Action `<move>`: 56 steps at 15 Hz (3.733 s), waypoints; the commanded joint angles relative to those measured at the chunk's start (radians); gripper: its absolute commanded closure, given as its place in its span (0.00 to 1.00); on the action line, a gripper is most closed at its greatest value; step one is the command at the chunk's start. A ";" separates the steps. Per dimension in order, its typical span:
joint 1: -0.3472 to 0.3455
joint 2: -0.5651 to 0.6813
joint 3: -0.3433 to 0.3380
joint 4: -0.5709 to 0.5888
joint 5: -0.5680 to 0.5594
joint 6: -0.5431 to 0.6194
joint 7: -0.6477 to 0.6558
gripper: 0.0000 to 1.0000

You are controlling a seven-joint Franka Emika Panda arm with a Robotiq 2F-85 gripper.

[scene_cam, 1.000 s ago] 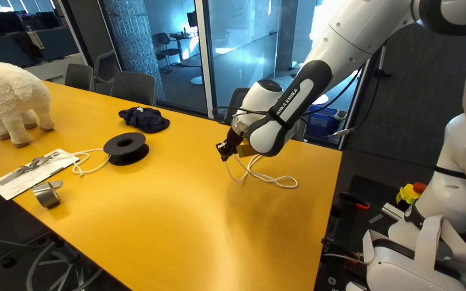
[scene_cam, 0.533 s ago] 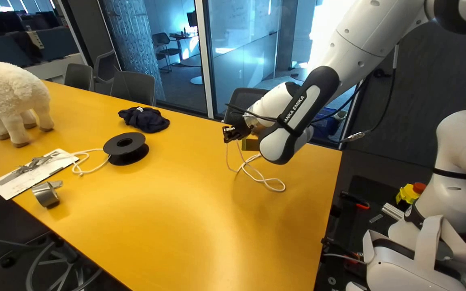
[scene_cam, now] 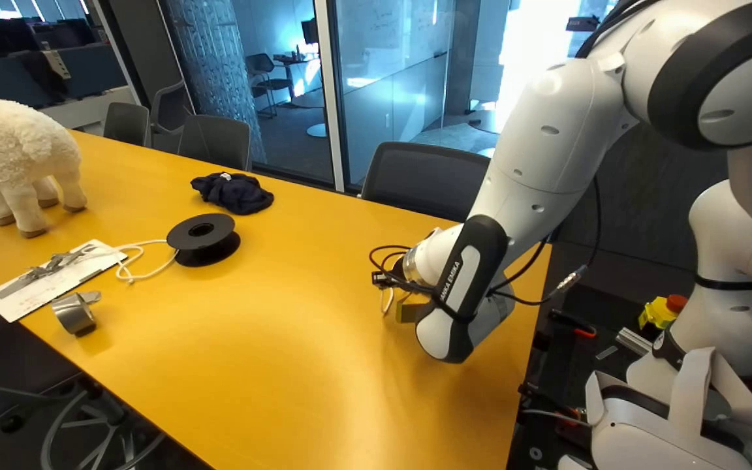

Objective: Move the rope to the right

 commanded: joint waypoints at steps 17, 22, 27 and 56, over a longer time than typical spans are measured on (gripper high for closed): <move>0.518 0.091 -0.395 -0.041 0.746 -0.402 -0.378 0.99; 0.477 -0.140 -0.437 -0.013 0.657 -0.457 -0.407 0.99; 0.382 -0.328 -0.408 0.010 0.686 -0.531 -0.461 0.99; 0.116 -0.427 -0.263 -0.235 1.346 -0.889 -0.723 0.99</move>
